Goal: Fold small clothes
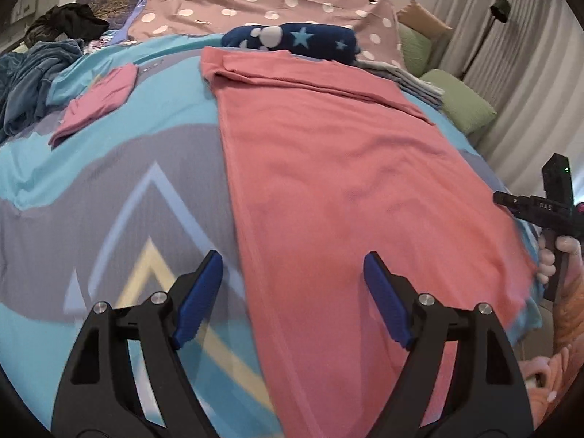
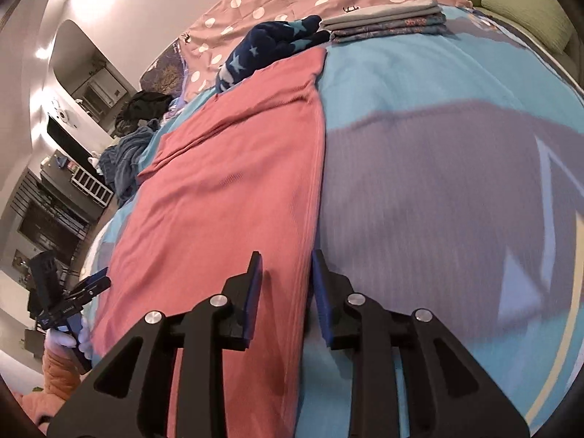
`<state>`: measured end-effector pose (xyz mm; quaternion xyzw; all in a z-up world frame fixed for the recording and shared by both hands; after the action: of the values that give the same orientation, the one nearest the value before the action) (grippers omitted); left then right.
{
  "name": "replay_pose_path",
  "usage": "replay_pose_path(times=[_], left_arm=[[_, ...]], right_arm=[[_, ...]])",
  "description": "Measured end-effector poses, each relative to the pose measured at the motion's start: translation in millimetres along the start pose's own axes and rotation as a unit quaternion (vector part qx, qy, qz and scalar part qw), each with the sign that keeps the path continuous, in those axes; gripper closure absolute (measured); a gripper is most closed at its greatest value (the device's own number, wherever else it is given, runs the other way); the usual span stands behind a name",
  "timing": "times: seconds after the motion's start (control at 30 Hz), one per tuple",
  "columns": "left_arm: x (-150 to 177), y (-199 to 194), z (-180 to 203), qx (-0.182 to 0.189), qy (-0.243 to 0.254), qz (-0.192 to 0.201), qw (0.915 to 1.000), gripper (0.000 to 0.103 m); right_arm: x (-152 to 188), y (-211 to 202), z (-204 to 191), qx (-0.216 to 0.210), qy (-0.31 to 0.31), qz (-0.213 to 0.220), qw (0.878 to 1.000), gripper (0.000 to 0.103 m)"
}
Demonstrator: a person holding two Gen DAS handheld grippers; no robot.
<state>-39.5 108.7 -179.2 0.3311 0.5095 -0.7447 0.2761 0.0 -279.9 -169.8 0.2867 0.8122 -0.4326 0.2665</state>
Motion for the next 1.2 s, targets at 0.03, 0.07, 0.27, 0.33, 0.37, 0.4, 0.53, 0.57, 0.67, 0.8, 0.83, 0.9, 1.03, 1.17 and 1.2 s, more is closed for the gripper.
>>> replay_pose_path(times=[0.03,0.07,0.27,0.33,0.37,0.4,0.53,0.57,0.67,0.8,0.83,0.9,1.03,1.17,1.2], left_arm=[[4,-5,2,0.004,-0.003,0.002,1.0,0.023],[8,-10,4,0.008,-0.007,0.004,0.9999,0.023],[33,-39,22,0.045,-0.032,0.005,0.9985,0.023],[40,-46,28,0.058,-0.041,0.005,0.9974,0.023],[42,-49,30,0.065,-0.048,0.006,0.9967,0.023],[43,-50,30,0.069,-0.055,0.008,0.9961,0.023],[38,-46,26,0.083,-0.097,0.012,0.9917,0.024],[36,-44,25,0.086,-0.104,0.014,0.9908,0.025],[35,-39,24,0.084,-0.114,0.011,0.9899,0.098],[31,-54,13,0.064,-0.129,0.027,0.9892,0.099],[29,-62,13,0.074,-0.132,0.033,0.988,0.099],[29,-68,12,0.063,-0.118,0.034,0.9904,0.098],[45,-55,7,0.047,-0.127,-0.003,0.9908,0.091],[48,-60,7,0.049,-0.132,-0.002,0.99,0.073],[46,-61,8,0.048,-0.13,-0.004,0.9904,0.068]], right_arm=[[5,-5,0,-0.003,0.003,0.001,1.0,0.075],[12,-13,0,-0.007,0.008,0.004,1.0,0.075],[45,-51,0,-0.035,0.037,0.01,0.999,0.073],[56,-62,-4,-0.047,0.041,0.008,0.998,0.071],[60,-65,-5,-0.053,0.043,0.006,0.998,0.07],[64,-68,-7,-0.063,0.048,0.003,0.997,0.067],[65,-64,-11,-0.079,0.065,-0.002,0.995,0.062],[65,-61,-14,-0.084,0.071,-0.006,0.994,0.062],[62,-60,-17,-0.051,0.046,-0.001,0.998,0.097],[38,-100,5,-0.046,0.081,0.057,0.994,0.099],[37,-105,12,-0.038,0.077,0.057,0.995,0.103],[38,-111,32,0.021,0.057,0.059,0.996,0.103],[48,-107,51,0.007,0.11,0.048,0.993,0.103],[52,-105,33,-0.033,0.108,0.039,0.993,0.09],[52,-102,27,-0.039,0.103,0.032,0.993,0.075]])
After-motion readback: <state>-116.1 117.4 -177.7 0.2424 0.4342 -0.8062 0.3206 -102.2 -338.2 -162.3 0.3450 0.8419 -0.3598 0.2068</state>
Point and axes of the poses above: each gripper's, at about its wrist camera, not at the fingertips, and y roughly the way its jaws point, z to its right, x to its underside, the point moved 8 cm from there along y, roughly the way its jaws point, and after that the axes turned 12 degrees about z, right-handed, at the moved point
